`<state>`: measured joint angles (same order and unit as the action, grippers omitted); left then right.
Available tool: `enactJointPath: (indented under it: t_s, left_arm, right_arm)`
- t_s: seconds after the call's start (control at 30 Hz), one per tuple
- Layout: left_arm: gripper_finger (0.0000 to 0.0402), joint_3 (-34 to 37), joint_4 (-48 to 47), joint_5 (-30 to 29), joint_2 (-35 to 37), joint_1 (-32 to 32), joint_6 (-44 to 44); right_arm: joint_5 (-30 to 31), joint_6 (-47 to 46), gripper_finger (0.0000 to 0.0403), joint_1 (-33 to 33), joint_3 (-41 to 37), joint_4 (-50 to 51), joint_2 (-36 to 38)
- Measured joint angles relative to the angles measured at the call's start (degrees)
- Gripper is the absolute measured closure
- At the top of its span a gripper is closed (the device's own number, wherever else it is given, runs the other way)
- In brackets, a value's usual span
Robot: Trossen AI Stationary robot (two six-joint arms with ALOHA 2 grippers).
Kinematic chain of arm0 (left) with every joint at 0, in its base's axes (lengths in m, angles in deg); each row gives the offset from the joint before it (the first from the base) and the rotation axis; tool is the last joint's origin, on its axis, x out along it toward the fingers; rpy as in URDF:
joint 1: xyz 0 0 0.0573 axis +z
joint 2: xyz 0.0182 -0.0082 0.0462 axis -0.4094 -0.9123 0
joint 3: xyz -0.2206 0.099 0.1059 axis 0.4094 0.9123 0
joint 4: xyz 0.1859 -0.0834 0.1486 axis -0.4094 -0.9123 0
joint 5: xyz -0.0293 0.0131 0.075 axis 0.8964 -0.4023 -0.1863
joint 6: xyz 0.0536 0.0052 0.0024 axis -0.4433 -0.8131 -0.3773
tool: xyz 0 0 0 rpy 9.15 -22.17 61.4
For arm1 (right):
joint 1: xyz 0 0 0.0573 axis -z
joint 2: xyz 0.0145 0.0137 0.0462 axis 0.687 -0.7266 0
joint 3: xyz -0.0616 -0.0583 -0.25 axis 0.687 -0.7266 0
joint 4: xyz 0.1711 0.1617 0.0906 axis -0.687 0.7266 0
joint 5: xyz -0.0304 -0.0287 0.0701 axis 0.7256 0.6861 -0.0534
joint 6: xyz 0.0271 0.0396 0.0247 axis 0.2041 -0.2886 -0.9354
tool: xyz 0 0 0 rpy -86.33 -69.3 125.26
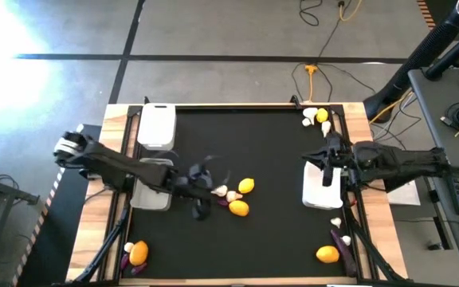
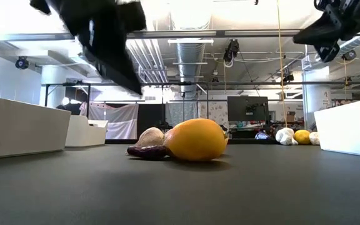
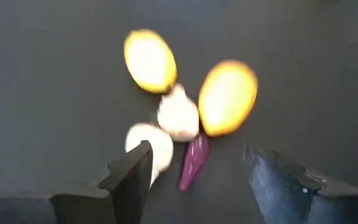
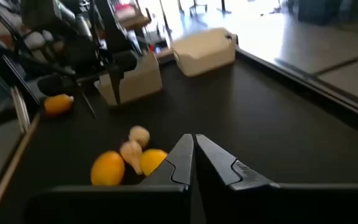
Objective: Sort produce into baskets
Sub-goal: Put the violet eggplant into the gray bin
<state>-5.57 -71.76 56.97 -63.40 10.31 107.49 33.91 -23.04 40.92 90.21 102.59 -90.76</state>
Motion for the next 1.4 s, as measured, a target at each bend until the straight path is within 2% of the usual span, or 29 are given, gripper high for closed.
enactJointPath:
  t_s: [0.2, 0.43, 0.57, 0.7, 0.97, 1.1, 1.2, 1.3, 1.4]
  left_arm:
    - [0.0169, 0.0, 4.9, 4.5, -9.2, -0.2, -4.5]
    - [0.017, 0.0, 5.9, 3.2, -13.9, -0.3, -7.0]
    - [0.0179, 0.0, 9.7, 2.5, -16.3, 0.4, -8.8]
    - [0.0215, -0.1, 13.9, 3.5, -18.6, 0.5, -10.2]
    - [0.0338, -0.4, 16.8, 3.5, -20.0, 0.4, -9.0]
    - [0.0387, 0.0, 10.5, 4.0, -15.2, 0.6, -4.3]
    - [0.0391, -0.2, 1.8, 3.4, -5.5, -0.1, 1.7]
    - [0.0391, -0.3, -13.8, -1.0, 6.2, -2.1, 10.4]
    - [0.0391, -0.2, -30.8, -2.2, 17.1, -3.9, 23.9]
  right_arm:
    - [-1.5, 0.0, 0.0394, 0.0, 4.2, 6.3, -1.7]
    - [-1.6, -1.5, 0.0394, 0.0, 5.4, 6.9, -1.6]
    - [-1.6, -1.5, 0.0394, 0.0, 5.4, 6.9, -2.1]
    - [-1.6, -3.0, 0.0394, 0.0, 5.4, 6.9, -2.5]
    - [-1.5, -3.0, 0.0394, 0.0, 5.4, 6.9, -2.7]
    - [-1.5, -3.0, 0.0394, 0.0, 5.4, 6.8, -2.7]
    - [-1.4, -3.0, 0.0394, 0.0, 5.4, 6.8, -2.7]
    - [-1.5, -5.2, 0.0394, 0.0, 5.4, 6.8, -2.9]
    - [-1.4, -9.1, 0.0394, 0.0, 5.4, 6.6, -3.6]
